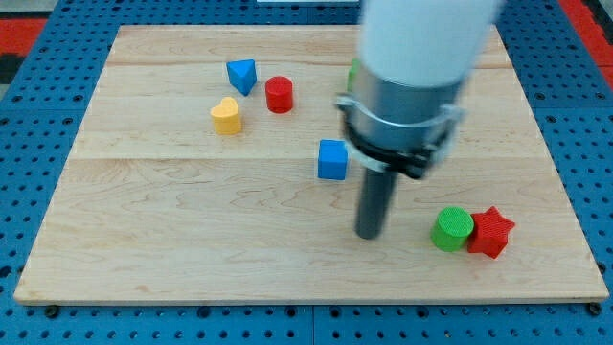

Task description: Push the blue cube closer to the red star

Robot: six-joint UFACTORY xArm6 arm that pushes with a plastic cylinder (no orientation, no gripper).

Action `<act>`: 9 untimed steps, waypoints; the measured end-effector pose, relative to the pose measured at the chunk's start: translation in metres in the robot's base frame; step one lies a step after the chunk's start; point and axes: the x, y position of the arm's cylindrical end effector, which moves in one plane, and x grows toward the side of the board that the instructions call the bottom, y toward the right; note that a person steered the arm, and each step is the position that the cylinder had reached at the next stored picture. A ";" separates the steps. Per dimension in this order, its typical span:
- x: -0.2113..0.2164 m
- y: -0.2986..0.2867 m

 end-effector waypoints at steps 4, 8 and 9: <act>-0.093 0.014; -0.077 0.140; -0.077 0.141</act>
